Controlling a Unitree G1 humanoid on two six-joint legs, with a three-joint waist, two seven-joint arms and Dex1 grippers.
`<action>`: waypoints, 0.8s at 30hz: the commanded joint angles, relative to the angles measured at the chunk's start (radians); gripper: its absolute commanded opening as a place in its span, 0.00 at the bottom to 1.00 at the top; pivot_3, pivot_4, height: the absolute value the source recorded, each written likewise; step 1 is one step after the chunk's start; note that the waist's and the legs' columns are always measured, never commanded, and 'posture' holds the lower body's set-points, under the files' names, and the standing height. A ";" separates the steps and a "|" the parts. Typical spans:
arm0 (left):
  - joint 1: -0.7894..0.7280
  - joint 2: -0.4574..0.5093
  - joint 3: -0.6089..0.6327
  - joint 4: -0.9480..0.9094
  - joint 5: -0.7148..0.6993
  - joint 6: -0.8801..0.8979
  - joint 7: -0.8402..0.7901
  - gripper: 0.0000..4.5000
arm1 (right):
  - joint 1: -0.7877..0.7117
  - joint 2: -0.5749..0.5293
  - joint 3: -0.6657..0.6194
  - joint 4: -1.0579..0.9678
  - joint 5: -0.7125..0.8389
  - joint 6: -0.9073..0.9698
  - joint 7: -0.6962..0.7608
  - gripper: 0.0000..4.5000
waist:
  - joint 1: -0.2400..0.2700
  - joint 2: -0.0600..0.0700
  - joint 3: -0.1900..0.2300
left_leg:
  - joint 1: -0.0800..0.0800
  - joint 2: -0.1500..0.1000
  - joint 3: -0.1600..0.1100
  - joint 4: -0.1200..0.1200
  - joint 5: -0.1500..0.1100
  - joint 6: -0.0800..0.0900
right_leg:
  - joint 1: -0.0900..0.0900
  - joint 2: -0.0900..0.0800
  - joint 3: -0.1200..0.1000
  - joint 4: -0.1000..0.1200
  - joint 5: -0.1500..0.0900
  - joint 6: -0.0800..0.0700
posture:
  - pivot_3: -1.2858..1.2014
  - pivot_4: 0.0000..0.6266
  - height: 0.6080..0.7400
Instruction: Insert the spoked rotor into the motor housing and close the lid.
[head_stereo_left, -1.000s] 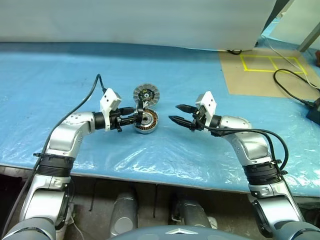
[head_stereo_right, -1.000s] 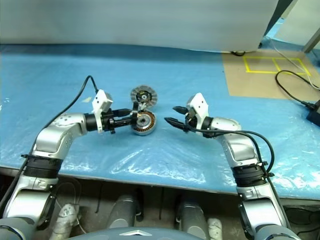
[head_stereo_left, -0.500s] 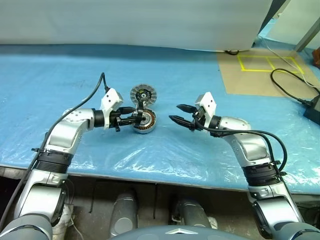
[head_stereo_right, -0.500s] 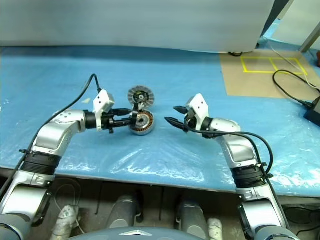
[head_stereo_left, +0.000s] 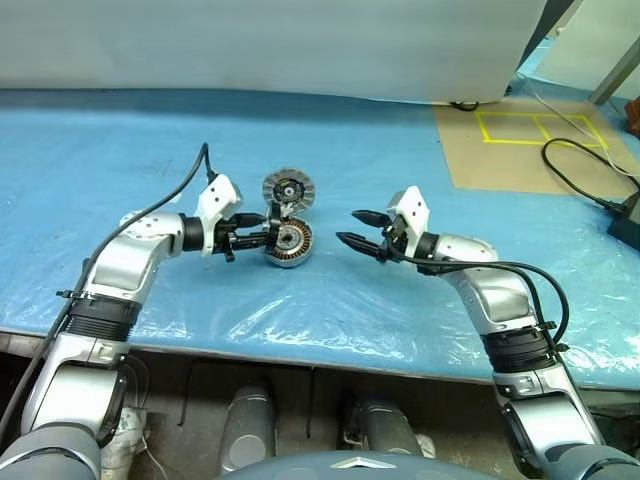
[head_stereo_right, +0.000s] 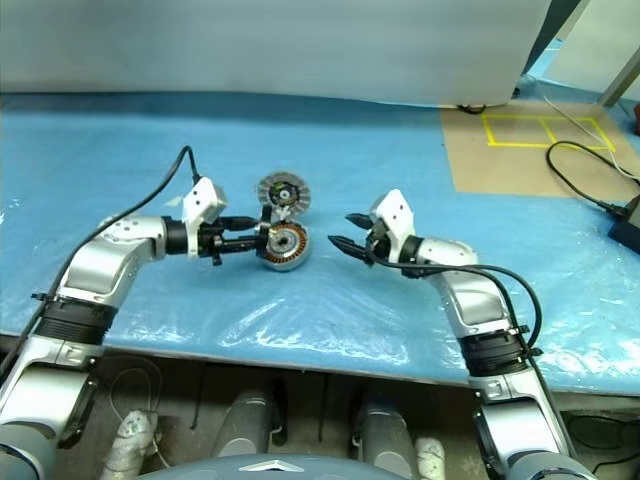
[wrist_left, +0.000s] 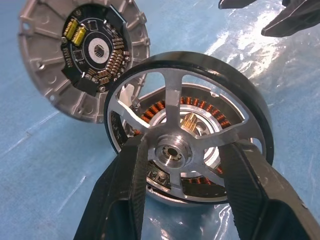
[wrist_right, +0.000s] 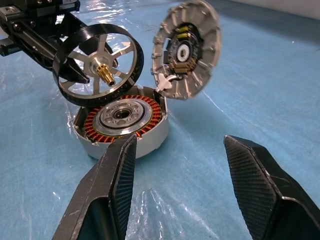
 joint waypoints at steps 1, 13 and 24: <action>-0.027 0.018 0.002 0.003 0.010 -0.004 -0.011 0.41 | 0.002 0.007 0.000 -0.012 0.001 -0.025 -0.003 0.64 | 0.000 0.000 0.000 | 0.000 0.000 0.000 0.000 0.000 0.000 | 0.000 0.000 0.000 0.000 0.000 0.000 | 0.52 0.24 1.00; -0.101 0.033 -0.004 -0.036 -0.005 0.050 -0.047 0.41 | 0.011 0.015 0.005 -0.011 -0.008 -0.036 -0.007 0.64 | 0.001 0.000 0.000 | -0.001 0.000 0.000 0.000 0.000 0.000 | -0.001 0.000 0.000 0.000 0.000 0.000 | 0.52 0.24 1.00; -0.116 0.063 -0.068 -0.028 0.076 0.024 -0.062 0.41 | 0.015 0.030 0.013 0.000 -0.016 -0.047 -0.013 0.64 | 0.001 0.000 0.000 | -0.002 0.000 0.000 0.000 0.000 0.000 | -0.001 0.000 0.000 0.000 0.000 0.000 | 0.52 0.24 1.00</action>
